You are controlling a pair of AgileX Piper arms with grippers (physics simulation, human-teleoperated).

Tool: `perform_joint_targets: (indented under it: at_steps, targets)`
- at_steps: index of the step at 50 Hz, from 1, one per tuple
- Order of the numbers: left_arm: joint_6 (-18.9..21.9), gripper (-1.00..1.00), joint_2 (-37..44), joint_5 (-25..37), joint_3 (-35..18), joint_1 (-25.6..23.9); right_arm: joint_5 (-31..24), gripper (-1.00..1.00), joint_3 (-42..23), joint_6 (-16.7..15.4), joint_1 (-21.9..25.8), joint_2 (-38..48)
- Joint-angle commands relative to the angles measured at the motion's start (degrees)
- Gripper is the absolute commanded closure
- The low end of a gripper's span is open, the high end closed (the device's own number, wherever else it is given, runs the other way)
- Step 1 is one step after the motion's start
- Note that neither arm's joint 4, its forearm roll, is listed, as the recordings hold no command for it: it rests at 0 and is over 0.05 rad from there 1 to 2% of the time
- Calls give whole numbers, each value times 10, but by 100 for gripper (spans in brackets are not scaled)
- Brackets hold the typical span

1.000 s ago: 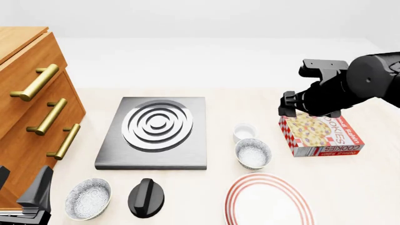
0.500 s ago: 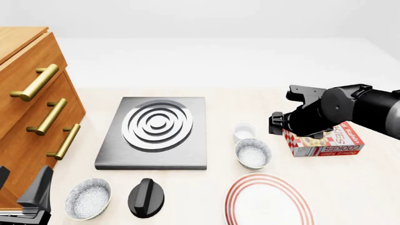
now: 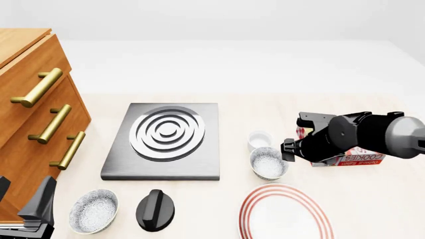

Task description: Pick the akita bowl between the plate and the ramekin and place it on the plate.

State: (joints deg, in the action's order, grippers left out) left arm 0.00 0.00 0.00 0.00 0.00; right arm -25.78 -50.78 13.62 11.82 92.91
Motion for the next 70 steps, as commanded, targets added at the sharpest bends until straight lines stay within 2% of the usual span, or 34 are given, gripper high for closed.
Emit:
perform_joint_targets:
  at_steps: [1, 11, 16, 47, 48, 50, 63, 70]
  targets:
    - [0, -100, 0, 0, 0, 0, 21, -100, 13, -1, 10, 19]
    - [0, -100, 0, 0, 0, 0, 31, -100, 15, -2, 11, 30]
    - [0, -100, 0, 0, 0, 0, 41, -100, 20, 13, 27, 42]
    - [0, -100, 0, 0, 0, 0, 79, -100, 32, 37, 39, 76]
    - [0, -100, 0, 0, 0, 0, 80, 100, 33, 42, 44, 76]
    - [0, -100, 0, 0, 0, 0, 82, 100, 35, 31, 32, 70]
    - [0, -100, 0, 0, 0, 0, 101, 100, 36, 45, 41, 60]
    - [0, -100, 0, 0, 0, 0, 94, 100, 35, 49, 46, 39]
